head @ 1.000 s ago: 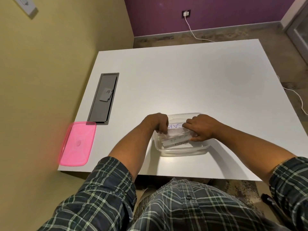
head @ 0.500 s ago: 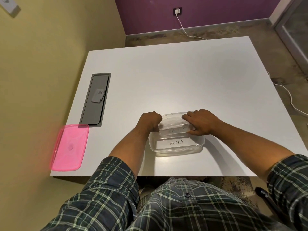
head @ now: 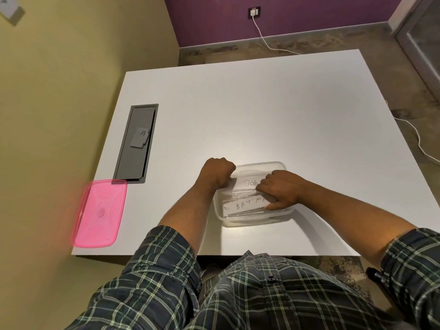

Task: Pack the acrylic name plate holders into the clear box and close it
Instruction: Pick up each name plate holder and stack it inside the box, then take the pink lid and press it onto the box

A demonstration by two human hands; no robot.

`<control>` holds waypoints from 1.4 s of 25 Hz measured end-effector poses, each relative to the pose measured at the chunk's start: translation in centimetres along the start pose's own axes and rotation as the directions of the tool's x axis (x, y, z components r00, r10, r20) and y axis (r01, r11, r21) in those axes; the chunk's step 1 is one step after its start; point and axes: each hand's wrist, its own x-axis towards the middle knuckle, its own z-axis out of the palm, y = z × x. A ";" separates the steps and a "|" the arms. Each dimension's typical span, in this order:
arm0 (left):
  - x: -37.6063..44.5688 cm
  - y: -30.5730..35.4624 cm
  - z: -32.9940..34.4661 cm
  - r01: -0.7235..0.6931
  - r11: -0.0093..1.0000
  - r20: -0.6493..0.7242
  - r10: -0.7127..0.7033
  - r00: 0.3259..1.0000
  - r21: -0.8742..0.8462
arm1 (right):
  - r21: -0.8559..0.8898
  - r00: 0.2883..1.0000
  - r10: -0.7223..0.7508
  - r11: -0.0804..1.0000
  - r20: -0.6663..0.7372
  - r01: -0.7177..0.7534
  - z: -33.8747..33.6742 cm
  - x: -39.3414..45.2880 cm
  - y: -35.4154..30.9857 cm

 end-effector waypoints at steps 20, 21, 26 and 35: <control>-2.0 4.3 0.1 -0.145 0.980 0.286 0.102 0.953 0.134 | 0.007 0.965 0.022 1.000 0.261 -0.025 1.2 1.3 0.4; -2.1 4.3 0.1 -0.148 0.980 0.284 0.107 0.953 0.129 | -0.009 0.966 0.012 1.000 0.258 -0.010 1.1 1.5 0.5; -3.2 2.8 0.0 -0.215 0.972 0.123 0.204 0.971 0.092 | 0.068 0.999 -0.027 0.997 0.035 0.025 0.3 1.0 0.7; -7.2 -6.9 0.5 0.332 0.884 -0.132 -0.392 0.911 -0.330 | 0.164 0.923 0.147 0.982 -0.355 -0.094 -6.6 8.5 2.0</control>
